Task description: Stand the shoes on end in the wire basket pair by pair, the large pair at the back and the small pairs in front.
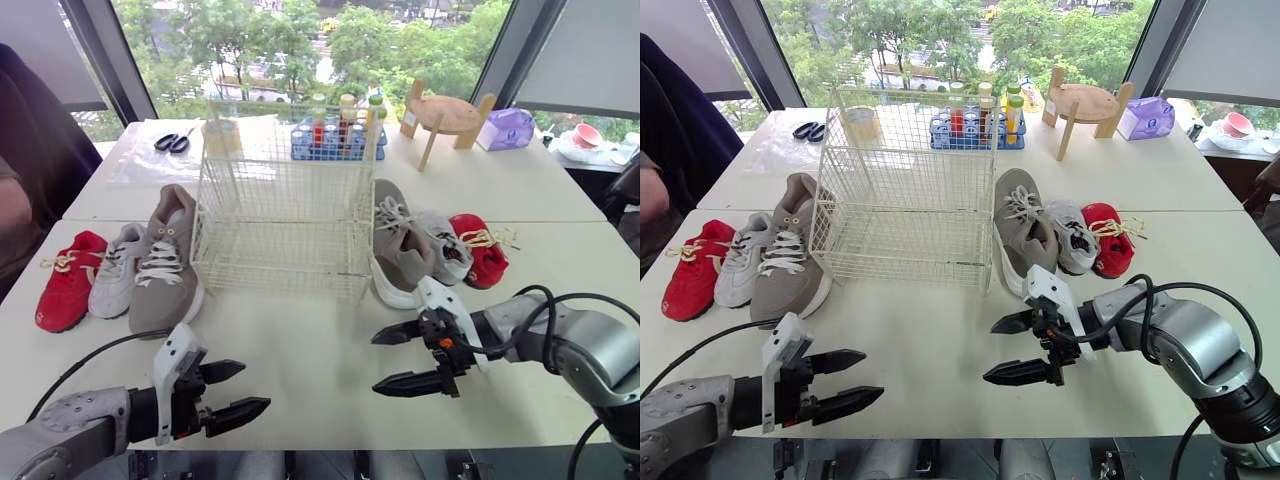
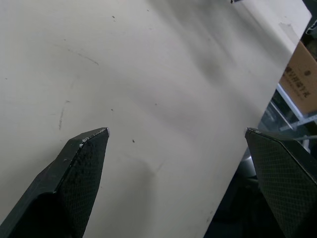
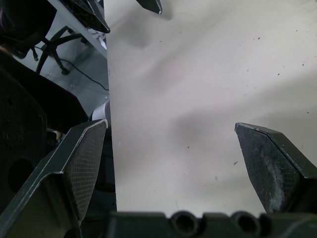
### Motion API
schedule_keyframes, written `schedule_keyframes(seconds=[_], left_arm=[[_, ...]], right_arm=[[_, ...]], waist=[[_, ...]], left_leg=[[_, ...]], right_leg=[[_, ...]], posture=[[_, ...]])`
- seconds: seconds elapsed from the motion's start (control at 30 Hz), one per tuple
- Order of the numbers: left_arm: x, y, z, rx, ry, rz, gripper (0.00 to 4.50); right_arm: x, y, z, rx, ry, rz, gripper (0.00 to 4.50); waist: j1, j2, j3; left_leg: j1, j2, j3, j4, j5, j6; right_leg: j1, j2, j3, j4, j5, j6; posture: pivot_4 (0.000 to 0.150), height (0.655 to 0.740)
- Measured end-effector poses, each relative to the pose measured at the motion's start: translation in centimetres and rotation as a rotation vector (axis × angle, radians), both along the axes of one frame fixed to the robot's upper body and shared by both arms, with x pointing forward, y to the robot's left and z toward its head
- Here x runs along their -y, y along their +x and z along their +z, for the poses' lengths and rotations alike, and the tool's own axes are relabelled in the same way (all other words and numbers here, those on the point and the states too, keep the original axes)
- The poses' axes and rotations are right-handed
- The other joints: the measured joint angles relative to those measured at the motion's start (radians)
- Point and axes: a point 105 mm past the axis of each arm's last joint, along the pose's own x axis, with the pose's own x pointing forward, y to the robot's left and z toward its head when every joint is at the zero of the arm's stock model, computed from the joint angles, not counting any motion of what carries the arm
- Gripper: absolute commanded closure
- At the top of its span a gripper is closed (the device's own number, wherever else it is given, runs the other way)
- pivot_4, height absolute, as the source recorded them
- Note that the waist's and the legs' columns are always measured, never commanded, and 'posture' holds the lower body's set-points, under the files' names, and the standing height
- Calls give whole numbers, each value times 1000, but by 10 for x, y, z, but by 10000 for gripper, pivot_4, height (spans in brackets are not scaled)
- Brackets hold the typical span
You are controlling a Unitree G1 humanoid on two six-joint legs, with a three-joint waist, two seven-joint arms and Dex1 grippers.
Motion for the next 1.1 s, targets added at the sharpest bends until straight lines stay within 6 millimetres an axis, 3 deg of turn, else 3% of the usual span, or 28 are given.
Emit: schedule_keyframes(seconds=[0.47, 0.73, 0.97, 1.1], left_arm=[[-2, 13, 5, 62, 20, 25, 0], [-3, 18, 9, 88, 20, 28, 0], [-10, 23, 1, 83, 37, 47, 0], [-17, 35, 13, 117, 40, 35, 0]], right_arm=[[-2, 6, 2, 30, 9, -11, 260], [5, 14, 15, 82, -38, -8, 260], [16, 29, 69, 237, -102, 3, 260], [2, 38, 129, 383, -30, 56, 260]], waist=[[0, 0, 0], [0, 1, 0], [0, 1, 1], [-3, 2, 2]], left_leg=[[0, 0, 0, 0, 0, 0], [0, 0, 0, -1, 0, 0], [-1, 0, 0, -1, 0, 0], [-2, 1, 0, -1, 0, 0]], right_leg=[[0, -1, 0, 0, 0, 0], [0, -1, 0, -1, 0, 0], [-1, -1, 0, -2, 0, 0], [-3, 0, -1, -1, 1, -1]], posture=[[1500, 7400], [1500, 7400], [1500, 7400], [1500, 7400]])
